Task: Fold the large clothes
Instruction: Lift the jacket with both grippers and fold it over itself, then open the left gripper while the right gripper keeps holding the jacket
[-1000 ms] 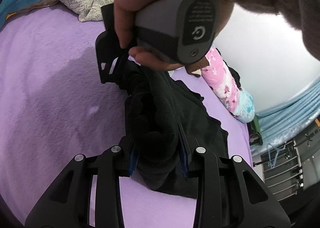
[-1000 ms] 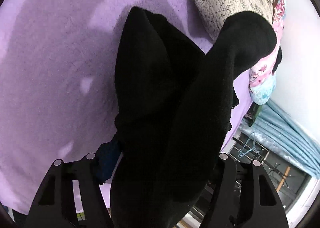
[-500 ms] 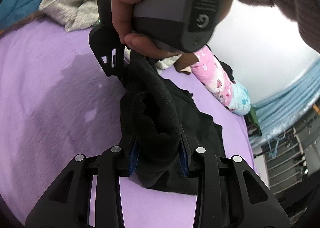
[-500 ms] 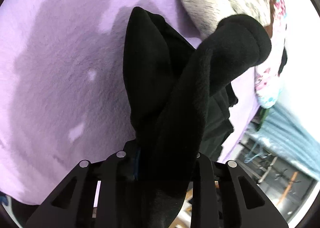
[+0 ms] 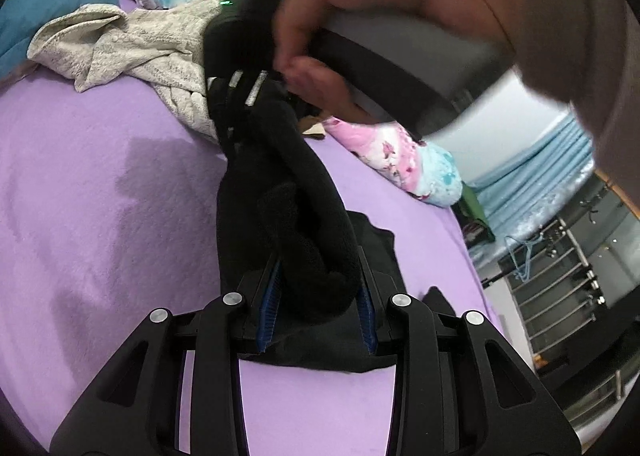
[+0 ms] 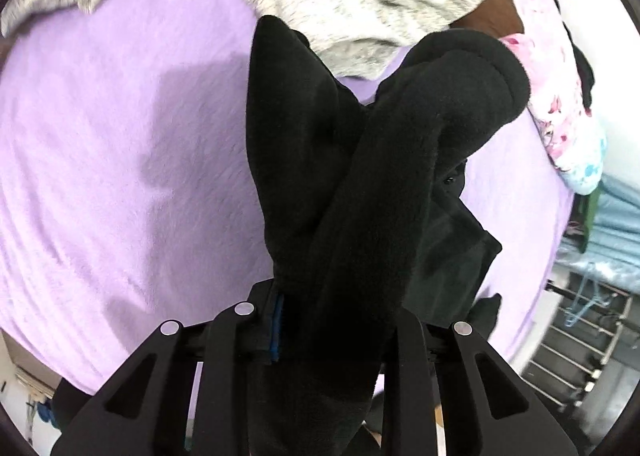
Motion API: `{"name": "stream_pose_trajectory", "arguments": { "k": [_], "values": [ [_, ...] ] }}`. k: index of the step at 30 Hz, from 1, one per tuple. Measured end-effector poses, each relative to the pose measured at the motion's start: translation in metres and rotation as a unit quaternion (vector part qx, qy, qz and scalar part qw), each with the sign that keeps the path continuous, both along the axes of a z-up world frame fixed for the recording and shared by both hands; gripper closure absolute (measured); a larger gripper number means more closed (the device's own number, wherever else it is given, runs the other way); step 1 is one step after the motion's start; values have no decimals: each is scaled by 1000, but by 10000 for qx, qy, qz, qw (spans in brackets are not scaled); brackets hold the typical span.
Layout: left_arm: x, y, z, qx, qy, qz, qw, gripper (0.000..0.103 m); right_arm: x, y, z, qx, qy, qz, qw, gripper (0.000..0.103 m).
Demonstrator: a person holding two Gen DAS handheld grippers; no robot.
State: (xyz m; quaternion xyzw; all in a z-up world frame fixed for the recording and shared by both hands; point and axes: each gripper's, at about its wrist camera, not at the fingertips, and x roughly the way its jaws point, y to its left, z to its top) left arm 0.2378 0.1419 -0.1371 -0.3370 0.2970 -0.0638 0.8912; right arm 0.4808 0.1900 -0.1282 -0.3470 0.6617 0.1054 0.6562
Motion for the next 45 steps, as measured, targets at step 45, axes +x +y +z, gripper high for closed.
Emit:
{"name": "stream_pose_trajectory", "arguments": {
  "k": [45],
  "values": [
    [136, -104, -116, 998, 654, -740, 9901, 57, 79, -380, -6, 3922, 401, -1434, 9078, 81]
  ]
}}
